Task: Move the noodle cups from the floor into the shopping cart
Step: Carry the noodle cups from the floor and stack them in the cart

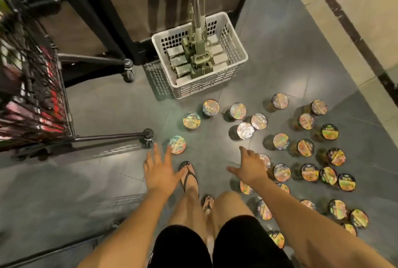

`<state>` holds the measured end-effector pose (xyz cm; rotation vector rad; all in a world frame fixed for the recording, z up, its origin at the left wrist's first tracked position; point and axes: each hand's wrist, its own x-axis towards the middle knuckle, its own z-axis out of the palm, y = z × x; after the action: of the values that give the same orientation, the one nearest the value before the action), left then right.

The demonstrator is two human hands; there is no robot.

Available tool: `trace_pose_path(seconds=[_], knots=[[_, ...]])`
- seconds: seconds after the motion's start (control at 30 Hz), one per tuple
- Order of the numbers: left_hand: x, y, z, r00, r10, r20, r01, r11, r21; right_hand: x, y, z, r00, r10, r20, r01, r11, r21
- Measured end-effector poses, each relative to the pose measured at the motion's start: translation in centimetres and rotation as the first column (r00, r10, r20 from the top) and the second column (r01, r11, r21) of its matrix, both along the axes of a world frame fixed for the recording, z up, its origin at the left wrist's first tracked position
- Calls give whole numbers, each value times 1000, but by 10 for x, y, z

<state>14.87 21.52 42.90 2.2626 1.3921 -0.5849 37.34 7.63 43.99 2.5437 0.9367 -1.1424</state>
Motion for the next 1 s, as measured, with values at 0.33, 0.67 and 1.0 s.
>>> trace_pose_path(seconds=[0.33, 0.67, 1.0], knots=[[24, 70, -170, 995, 92, -34, -93, 995, -37, 43, 126, -165, 976, 215, -24, -214, 975, 54], [25, 88, -443, 998, 66, 23, -63, 994, -89, 54, 203, -448, 813, 572, 108, -582, 796, 165], [8, 87, -569, 950, -158, 271, 74, 952, 296, 60, 216, -566, 807, 529, 263, -585, 650, 486]])
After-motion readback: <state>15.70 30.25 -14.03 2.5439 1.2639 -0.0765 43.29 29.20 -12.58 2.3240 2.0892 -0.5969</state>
